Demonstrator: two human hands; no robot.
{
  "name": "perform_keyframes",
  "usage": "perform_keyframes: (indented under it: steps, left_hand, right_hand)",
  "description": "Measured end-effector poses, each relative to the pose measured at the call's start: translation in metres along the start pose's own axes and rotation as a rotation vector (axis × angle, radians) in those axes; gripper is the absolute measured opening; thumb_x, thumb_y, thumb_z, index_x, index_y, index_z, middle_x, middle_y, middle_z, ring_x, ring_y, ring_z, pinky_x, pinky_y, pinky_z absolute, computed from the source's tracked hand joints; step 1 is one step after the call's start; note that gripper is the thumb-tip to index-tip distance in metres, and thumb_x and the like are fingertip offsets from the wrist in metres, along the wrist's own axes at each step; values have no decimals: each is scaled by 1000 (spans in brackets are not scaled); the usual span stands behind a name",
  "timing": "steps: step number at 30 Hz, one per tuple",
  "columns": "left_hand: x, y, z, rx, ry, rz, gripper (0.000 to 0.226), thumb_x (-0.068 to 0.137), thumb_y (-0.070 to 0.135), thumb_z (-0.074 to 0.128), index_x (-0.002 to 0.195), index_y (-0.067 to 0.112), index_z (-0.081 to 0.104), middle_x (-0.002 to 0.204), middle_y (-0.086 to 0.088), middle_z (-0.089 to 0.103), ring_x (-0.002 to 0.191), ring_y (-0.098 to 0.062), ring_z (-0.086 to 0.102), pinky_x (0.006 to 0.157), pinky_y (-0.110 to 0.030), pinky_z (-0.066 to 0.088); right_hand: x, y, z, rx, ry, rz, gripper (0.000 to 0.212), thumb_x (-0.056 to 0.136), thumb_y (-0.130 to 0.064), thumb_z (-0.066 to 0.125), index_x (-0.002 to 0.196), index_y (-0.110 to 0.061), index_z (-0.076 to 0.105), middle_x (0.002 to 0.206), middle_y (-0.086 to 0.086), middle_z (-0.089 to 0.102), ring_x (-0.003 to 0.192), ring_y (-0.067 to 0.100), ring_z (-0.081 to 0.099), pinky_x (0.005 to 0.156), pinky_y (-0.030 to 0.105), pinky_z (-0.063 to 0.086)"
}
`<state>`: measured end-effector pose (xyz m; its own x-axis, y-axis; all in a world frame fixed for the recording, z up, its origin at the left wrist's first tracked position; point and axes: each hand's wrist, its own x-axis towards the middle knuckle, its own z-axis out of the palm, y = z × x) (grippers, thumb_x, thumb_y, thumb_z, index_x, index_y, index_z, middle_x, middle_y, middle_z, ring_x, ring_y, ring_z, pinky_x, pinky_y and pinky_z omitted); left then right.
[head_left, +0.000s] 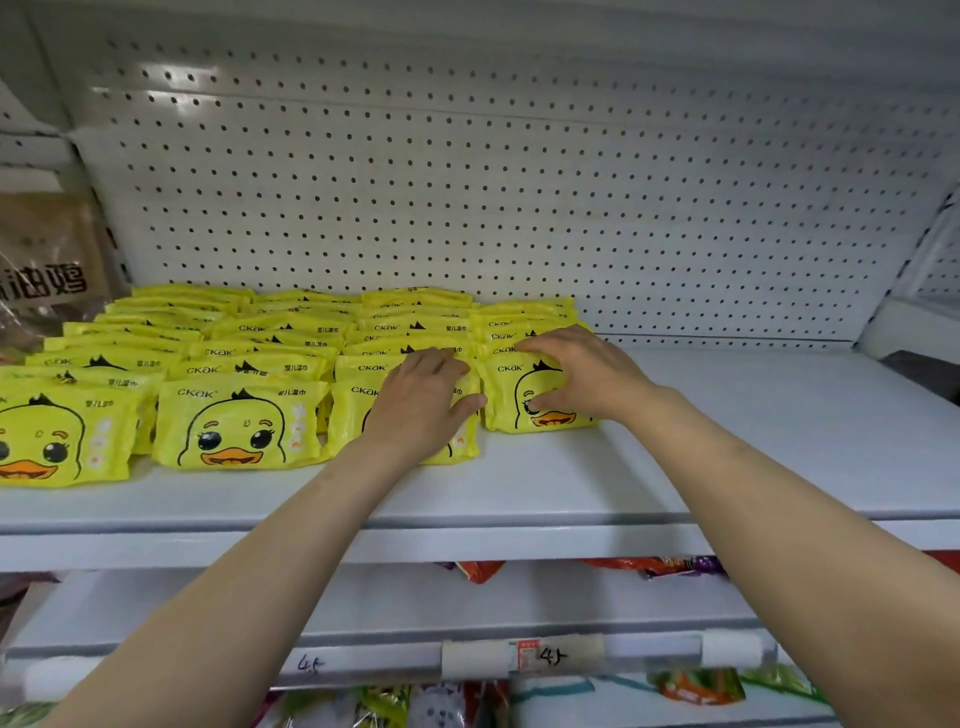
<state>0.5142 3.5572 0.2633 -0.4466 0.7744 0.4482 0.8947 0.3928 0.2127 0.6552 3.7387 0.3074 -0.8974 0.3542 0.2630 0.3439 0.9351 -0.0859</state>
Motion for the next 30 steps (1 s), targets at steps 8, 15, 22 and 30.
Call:
perform_keyframes:
  steps: [8,15,22,30]
  left_hand:
    - [2,4,-17,-17,-80,18,52,93,50,53,134,18,50,145,-3,43,134,-26,33,108,-40,33]
    - [-11,3,-81,0,-14,4,59,83,35,73,136,22,50,141,-3,47,132,-26,37,101,-40,40]
    - [-86,-2,-139,44,153,-86,52,86,39,68,133,22,52,137,-3,50,130,-25,40,102,-41,41]
    - [-232,-12,-184,101,203,-289,49,87,39,66,130,17,55,131,-8,55,124,-32,44,100,-46,41]
  right_hand:
    - [-11,-26,-12,-134,86,104,69,81,-42,70,144,-30,43,146,-4,47,137,19,33,105,34,35]
    - [-30,-80,-46,-90,236,89,56,90,-44,62,141,-30,45,145,-4,47,135,21,37,102,39,40]
    - [-66,-142,-69,-28,359,-64,52,90,-47,59,137,-27,49,144,-1,49,134,23,38,103,39,39]
    - [-129,-219,-47,58,226,-284,55,91,-50,56,140,-28,46,146,1,45,138,25,34,107,45,38]
